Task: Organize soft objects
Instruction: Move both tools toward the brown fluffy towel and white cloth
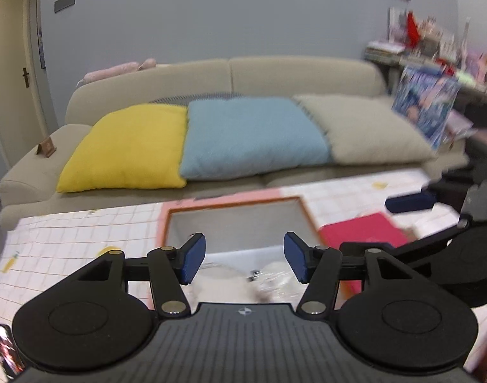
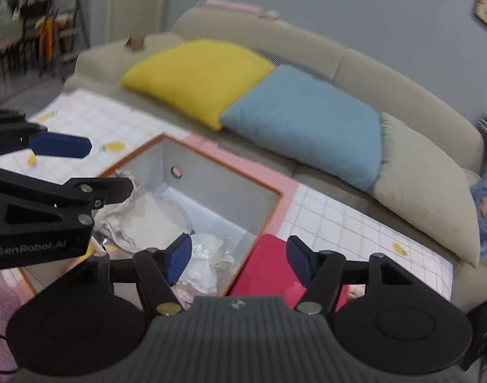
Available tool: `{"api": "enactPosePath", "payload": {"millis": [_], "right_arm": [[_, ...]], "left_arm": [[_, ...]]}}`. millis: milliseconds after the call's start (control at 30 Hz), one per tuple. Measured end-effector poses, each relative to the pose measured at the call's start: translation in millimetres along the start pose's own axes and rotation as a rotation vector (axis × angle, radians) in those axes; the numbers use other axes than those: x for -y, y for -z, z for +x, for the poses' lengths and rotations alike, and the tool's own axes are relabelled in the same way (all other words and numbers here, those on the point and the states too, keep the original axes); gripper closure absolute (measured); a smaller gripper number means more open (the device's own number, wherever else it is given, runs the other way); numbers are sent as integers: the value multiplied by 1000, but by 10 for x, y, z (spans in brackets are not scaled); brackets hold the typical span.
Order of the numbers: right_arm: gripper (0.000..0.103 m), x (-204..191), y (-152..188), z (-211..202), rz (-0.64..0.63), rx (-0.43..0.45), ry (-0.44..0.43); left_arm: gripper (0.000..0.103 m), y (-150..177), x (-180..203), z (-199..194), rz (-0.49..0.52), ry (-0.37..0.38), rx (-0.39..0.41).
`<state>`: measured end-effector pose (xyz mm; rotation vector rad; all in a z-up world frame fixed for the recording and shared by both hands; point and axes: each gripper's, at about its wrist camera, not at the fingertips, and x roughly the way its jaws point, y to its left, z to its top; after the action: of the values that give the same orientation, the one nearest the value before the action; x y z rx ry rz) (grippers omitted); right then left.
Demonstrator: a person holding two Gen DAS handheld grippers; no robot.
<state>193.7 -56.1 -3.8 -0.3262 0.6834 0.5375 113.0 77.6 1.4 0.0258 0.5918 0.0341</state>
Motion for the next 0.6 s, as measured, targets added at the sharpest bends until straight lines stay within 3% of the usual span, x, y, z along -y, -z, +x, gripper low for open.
{"api": "enactPosePath", "payload": {"millis": [300, 400, 600], "right_arm": [[38, 280, 665, -620, 189, 83, 68], [38, 361, 908, -748, 256, 71, 87], [38, 584, 1334, -861, 395, 13, 154]], "left_arm": [[36, 171, 313, -302, -160, 149, 74], [36, 264, 459, -337, -147, 195, 76], [36, 387, 839, -226, -51, 288, -1]]}}
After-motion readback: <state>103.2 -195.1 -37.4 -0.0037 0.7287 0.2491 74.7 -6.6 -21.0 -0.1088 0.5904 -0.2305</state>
